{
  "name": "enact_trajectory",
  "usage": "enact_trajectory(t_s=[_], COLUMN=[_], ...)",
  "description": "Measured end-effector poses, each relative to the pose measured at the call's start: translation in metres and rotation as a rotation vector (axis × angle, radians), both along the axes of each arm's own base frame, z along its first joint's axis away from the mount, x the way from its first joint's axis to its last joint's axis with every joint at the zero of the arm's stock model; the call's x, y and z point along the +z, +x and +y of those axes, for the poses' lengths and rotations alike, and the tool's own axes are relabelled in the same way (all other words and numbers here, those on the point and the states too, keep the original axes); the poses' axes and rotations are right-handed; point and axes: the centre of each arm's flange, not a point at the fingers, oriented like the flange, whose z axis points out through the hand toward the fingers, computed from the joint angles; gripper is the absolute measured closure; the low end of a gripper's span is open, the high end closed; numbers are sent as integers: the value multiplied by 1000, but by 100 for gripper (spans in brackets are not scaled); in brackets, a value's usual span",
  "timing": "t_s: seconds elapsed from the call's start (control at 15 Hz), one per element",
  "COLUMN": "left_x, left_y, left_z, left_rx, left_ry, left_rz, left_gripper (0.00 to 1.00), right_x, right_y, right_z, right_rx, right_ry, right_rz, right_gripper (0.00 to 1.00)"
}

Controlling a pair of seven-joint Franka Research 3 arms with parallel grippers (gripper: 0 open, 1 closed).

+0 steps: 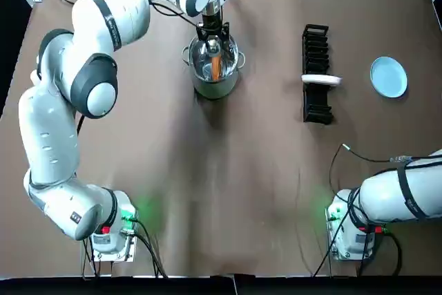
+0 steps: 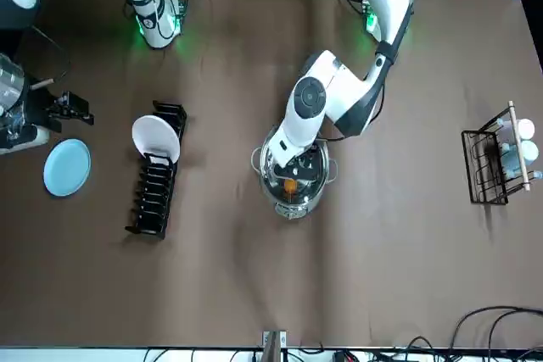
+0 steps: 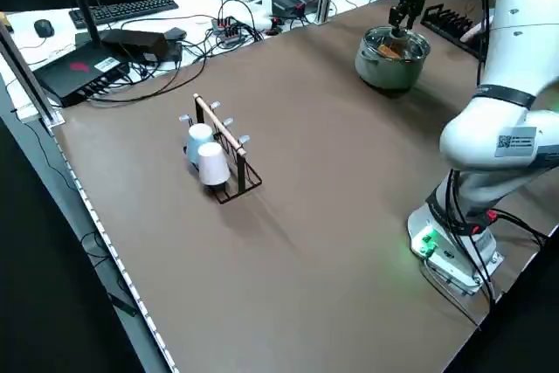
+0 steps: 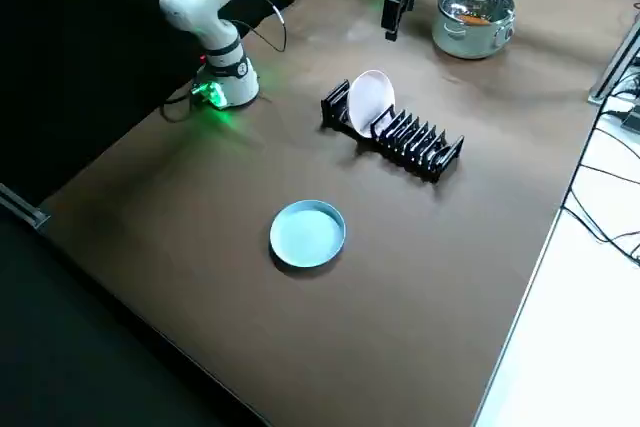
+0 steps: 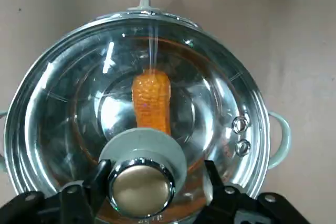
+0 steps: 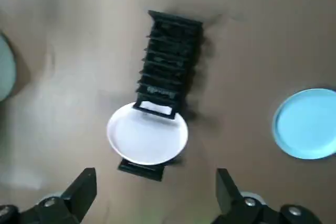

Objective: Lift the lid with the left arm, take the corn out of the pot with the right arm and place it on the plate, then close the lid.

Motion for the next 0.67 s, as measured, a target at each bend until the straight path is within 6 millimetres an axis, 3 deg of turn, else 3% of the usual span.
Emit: enact_trajectory(t_s=[0.2, 0.67], left_x=[-1, -4], left_y=[1, -3], left_z=[1, 4], left_rx=[0, -27], left_ry=[3, 60], left_rz=[-2, 9], left_gripper=[30, 32], right_x=[-10, -24], right_y=[2, 8], right_z=[3, 5], right_rx=[-5, -2], right_ry=[30, 37], right_rz=[27, 44], right_gripper=[0, 0])
